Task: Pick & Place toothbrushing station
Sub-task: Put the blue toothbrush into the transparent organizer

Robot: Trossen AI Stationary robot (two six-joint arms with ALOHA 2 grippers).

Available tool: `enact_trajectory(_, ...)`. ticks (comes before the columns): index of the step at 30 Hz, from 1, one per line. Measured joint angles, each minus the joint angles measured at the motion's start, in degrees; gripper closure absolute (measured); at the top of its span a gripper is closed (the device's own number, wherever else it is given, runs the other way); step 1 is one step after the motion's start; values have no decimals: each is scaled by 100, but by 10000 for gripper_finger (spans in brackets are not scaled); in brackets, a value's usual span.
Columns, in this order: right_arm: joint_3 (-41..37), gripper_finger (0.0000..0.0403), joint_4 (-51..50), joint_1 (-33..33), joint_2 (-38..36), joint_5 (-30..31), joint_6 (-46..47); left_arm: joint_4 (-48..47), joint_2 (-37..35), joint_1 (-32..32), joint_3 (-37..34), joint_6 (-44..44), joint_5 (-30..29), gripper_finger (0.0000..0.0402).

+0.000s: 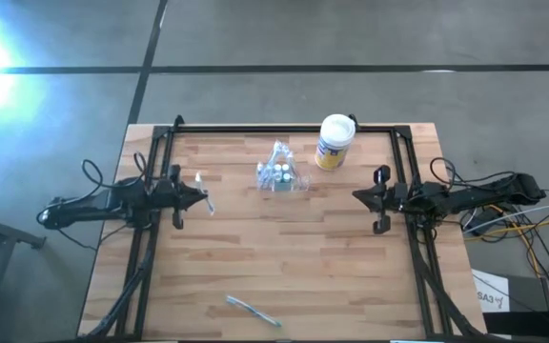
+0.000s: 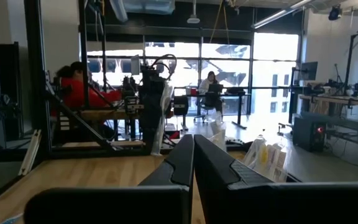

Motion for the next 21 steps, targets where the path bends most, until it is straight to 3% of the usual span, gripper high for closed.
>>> enact_trajectory(10, 0, 394, 4, -2, 0, 0, 37, 255, 0, 0, -58, -26, 61, 379)
enact_trajectory(14, 0, 394, 28, -1, 0, -1, 19, 919, 56, 2, -57, -146, -148, 379)
enact_trajectory(21, 0, 394, 177, -4, 0, -2, -96, 1871, 1163, 87, 546, 415, -388, 379)
